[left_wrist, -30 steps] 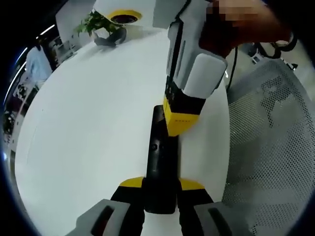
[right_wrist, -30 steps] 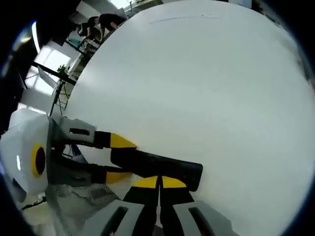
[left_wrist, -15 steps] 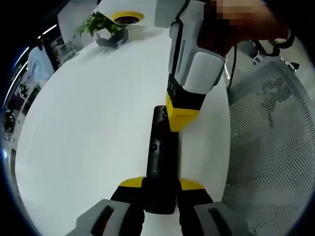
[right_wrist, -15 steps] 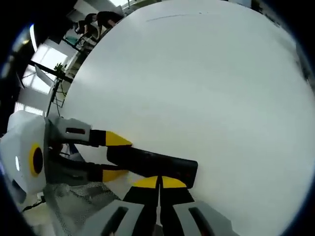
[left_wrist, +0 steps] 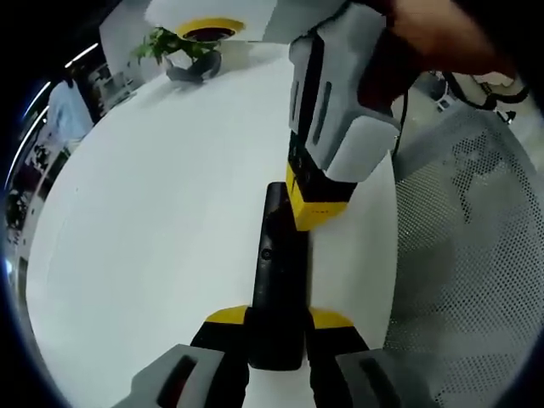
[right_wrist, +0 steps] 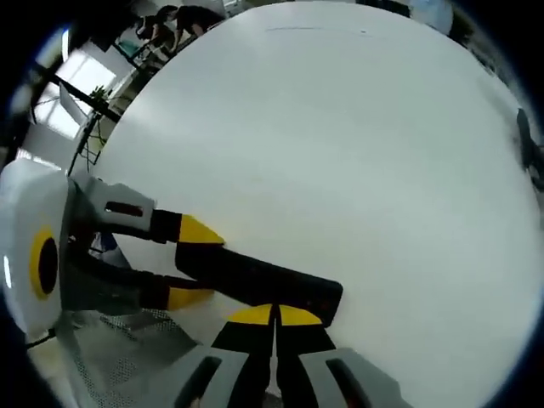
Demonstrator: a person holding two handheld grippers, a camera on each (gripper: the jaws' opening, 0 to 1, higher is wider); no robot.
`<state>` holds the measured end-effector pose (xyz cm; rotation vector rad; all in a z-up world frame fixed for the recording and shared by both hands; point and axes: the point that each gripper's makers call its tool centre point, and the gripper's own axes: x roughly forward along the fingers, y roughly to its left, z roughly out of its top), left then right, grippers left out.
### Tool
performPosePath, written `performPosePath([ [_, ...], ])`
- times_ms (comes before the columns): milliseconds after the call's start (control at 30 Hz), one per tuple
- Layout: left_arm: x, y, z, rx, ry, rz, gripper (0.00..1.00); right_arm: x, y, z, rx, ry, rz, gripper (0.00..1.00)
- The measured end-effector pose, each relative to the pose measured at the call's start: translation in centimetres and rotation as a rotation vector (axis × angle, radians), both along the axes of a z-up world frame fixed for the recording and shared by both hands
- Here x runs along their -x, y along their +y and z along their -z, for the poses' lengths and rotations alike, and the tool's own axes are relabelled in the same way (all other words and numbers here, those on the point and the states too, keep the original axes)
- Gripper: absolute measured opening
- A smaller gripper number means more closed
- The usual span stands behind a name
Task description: Press the specified remote control buttons in sequence, fully releasing each button before pressing the next.
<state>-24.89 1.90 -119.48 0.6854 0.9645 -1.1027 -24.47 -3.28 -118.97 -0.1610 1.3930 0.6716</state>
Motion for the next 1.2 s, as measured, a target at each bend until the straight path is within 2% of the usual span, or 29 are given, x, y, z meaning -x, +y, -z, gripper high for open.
performPosePath([
  [67,0.0,0.0,0.0,0.012,-0.003,0.001,0.25,-0.1,-0.1,0.0,-0.003,0.004,-0.001,0.00],
  [167,0.0,0.0,0.0,0.020,-0.008,0.001,0.24,0.0,-0.1,0.0,-0.020,0.000,-0.065,0.00],
  [300,0.0,0.0,0.0,0.034,-0.010,0.005,0.24,-0.1,-0.1,0.1,-0.028,-0.005,-0.051,0.00],
  [433,-0.1,0.0,0.0,0.053,-0.011,0.008,0.25,-0.1,0.0,0.1,-0.018,-0.038,-0.113,0.00],
  [700,0.0,0.0,-0.1,0.055,-0.006,0.039,0.24,-0.2,0.0,0.1,-0.004,-0.040,-0.045,0.00],
  [767,0.0,0.0,-0.1,0.058,-0.007,0.041,0.24,-0.3,0.0,0.1,-0.019,-0.022,-0.033,0.00],
  [867,0.0,0.0,-0.1,0.065,-0.009,0.040,0.24,-0.2,-0.1,-0.1,-0.056,0.037,-0.002,0.00],
  [933,0.0,0.0,-0.1,0.065,-0.011,0.040,0.24,-0.2,-0.1,-0.2,-0.067,0.039,-0.007,0.00],
  [1200,0.0,0.0,0.0,0.062,-0.012,0.038,0.24,-1.5,0.6,-1.0,-0.077,-0.019,0.013,0.00],
])
